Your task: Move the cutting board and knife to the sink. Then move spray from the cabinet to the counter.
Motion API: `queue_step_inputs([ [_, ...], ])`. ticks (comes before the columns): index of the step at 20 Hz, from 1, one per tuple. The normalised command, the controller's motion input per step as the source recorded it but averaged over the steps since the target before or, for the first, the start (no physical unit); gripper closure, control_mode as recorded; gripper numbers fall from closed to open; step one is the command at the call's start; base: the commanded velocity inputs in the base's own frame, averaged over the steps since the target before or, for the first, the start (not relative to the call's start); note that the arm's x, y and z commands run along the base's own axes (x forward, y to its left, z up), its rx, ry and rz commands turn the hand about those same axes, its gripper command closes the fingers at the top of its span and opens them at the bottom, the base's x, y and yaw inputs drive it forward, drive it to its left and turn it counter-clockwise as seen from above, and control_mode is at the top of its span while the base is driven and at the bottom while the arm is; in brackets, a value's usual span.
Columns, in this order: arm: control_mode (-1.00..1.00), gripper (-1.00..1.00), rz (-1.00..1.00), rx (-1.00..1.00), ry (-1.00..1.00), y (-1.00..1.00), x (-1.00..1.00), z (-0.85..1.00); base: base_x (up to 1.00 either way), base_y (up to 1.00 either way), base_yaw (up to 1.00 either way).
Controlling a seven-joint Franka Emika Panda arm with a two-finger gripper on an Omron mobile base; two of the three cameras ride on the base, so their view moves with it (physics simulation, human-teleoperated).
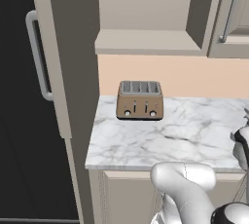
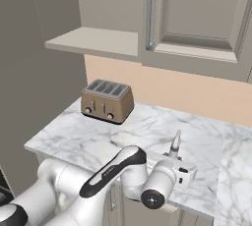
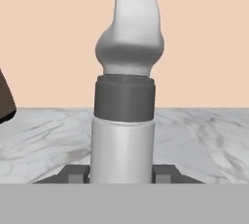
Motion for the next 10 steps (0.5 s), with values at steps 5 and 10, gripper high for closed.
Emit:
queue_step_inputs([
  [5,-1.0,1.0,0.0,0.0,-0.02,0.0,-0.05,-0.07,0.0,0.0,0.0],
  [10,-1.0,1.0,0.0,0.0,-0.05,0.0,-0.31,-0.09,0.0,0.0,0.0],
])
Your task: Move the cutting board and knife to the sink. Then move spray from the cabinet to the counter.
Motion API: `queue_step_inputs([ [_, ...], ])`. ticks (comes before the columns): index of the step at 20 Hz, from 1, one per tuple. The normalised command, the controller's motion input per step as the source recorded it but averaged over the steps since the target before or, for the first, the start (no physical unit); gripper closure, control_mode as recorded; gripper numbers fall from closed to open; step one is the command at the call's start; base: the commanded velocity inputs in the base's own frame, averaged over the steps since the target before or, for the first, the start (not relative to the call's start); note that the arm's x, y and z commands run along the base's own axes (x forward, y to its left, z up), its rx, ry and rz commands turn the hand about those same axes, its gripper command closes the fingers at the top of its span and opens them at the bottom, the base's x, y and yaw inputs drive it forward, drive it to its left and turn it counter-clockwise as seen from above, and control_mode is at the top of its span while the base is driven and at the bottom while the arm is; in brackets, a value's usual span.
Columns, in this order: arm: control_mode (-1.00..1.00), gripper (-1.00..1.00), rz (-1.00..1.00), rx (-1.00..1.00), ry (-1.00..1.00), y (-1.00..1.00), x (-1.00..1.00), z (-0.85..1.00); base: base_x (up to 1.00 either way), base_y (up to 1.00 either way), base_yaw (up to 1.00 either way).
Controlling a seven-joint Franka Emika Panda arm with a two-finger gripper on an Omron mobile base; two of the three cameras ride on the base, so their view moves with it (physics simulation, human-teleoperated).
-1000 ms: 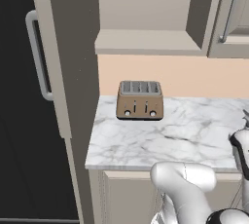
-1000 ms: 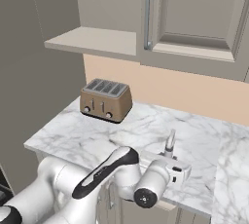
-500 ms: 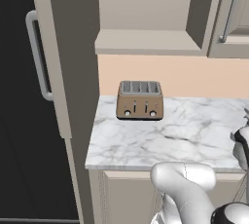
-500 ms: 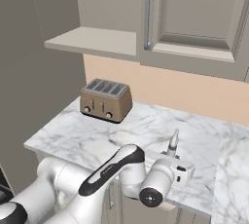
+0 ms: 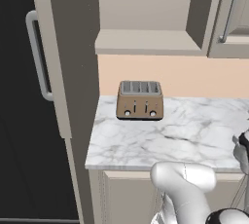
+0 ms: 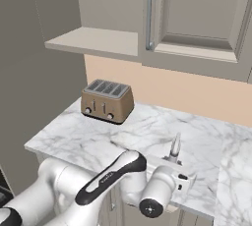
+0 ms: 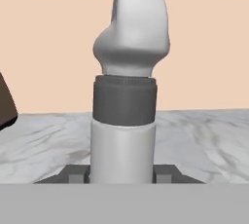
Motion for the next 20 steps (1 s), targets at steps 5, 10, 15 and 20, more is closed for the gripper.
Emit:
queue_step_inputs([
  [5,-1.0,1.0,0.0,0.0,-0.02,0.0,-0.11,-0.18,0.0,0.0,0.0],
  [10,-1.0,1.0,-0.03,-0.02,0.0,0.17,0.07,-0.17,0.0,0.0,0.0],
  [15,-1.0,1.0,-0.09,-0.08,0.0,0.39,0.01,-0.15,0.0,0.0,0.0],
  [20,-1.0,1.0,-0.02,0.0,0.04,-0.03,0.07,-0.07,0.0,0.0,0.0],
])
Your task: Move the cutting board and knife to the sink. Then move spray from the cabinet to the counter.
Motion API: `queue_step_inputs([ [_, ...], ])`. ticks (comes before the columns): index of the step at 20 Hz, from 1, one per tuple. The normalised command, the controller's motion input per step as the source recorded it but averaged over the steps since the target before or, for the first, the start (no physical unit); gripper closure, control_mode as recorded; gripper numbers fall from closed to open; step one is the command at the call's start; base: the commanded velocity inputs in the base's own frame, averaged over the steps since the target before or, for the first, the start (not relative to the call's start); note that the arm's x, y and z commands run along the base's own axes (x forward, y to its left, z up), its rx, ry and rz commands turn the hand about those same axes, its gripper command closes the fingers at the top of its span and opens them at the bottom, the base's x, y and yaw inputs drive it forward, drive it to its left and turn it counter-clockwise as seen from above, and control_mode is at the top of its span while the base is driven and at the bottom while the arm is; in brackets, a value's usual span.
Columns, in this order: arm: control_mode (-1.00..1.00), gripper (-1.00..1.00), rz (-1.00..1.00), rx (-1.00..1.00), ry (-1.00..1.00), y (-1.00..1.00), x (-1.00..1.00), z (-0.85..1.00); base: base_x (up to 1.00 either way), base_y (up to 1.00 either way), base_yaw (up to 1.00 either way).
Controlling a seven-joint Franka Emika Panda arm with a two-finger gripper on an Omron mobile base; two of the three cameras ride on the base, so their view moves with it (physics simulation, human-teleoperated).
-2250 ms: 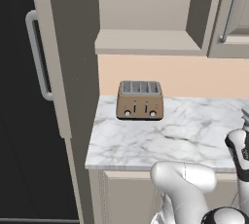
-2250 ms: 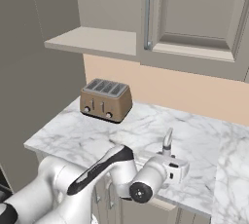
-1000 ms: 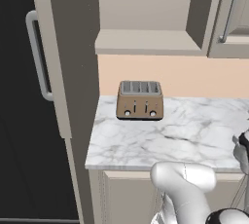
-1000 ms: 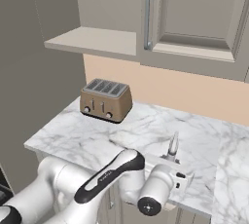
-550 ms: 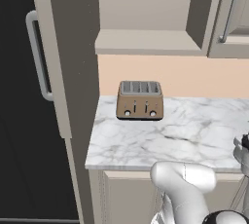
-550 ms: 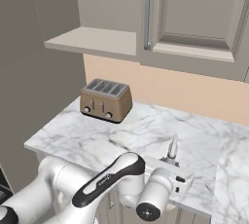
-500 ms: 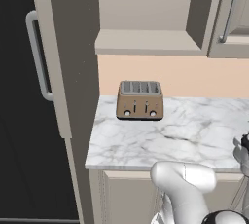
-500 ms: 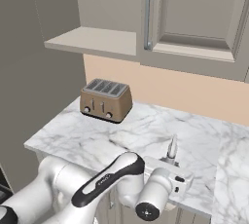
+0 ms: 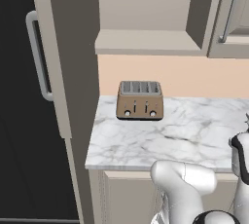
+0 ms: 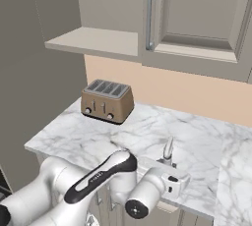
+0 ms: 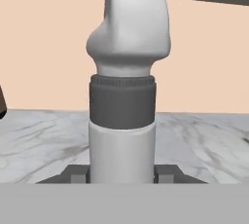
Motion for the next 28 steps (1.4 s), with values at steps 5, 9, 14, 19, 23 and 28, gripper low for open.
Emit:
queue_step_inputs([
  [5,-1.0,-1.0,0.0,0.0,0.02,-0.05,0.05,-0.01,0.0,0.0,0.0],
  [9,-1.0,-1.0,0.0,0.0,-0.02,0.0,-0.05,0.0,0.0,0.0,0.0],
  [14,-1.0,-1.0,0.0,0.0,0.0,0.0,0.0,0.0,0.0,0.0,0.0],
  [19,-1.0,-1.0,0.0,0.0,-0.04,0.0,-0.22,0.28,0.0,0.0,0.0],
  [23,-1.0,-1.0,0.0,0.0,-0.09,0.0,-0.41,0.45,0.0,0.0,0.0],
  [28,-1.0,-1.0,0.0,0.0,-0.08,0.0,-0.39,0.43,0.0,0.0,0.0],
])
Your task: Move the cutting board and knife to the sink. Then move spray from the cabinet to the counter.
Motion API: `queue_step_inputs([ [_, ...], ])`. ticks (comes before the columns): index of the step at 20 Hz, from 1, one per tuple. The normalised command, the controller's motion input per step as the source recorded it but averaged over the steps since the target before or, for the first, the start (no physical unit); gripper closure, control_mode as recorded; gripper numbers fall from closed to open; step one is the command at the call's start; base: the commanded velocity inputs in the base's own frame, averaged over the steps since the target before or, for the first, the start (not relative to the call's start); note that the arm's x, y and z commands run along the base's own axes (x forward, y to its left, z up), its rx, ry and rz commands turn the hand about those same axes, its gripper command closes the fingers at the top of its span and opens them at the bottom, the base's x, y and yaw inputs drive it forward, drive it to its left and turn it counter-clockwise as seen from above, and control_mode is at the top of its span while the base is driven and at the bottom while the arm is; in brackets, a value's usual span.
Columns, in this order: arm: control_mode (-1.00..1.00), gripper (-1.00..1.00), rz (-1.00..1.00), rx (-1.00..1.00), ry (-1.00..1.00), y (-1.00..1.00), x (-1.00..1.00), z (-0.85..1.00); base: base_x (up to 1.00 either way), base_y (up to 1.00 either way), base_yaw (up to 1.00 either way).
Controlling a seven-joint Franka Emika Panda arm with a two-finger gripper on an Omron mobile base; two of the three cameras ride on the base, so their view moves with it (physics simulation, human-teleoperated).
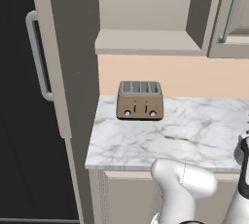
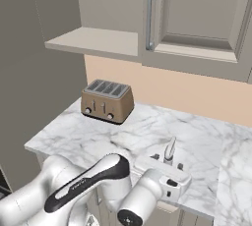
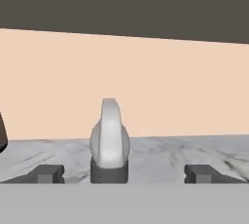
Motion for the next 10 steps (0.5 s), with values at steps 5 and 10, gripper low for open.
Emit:
queue_step_inputs([
  [5,-1.0,-1.0,0.0,0.07,-0.07,0.0,-0.83,0.92,0.0,0.0,0.0],
  [10,-1.0,-1.0,0.05,0.02,-0.05,0.75,-0.81,1.0,0.0,0.0,0.0],
])
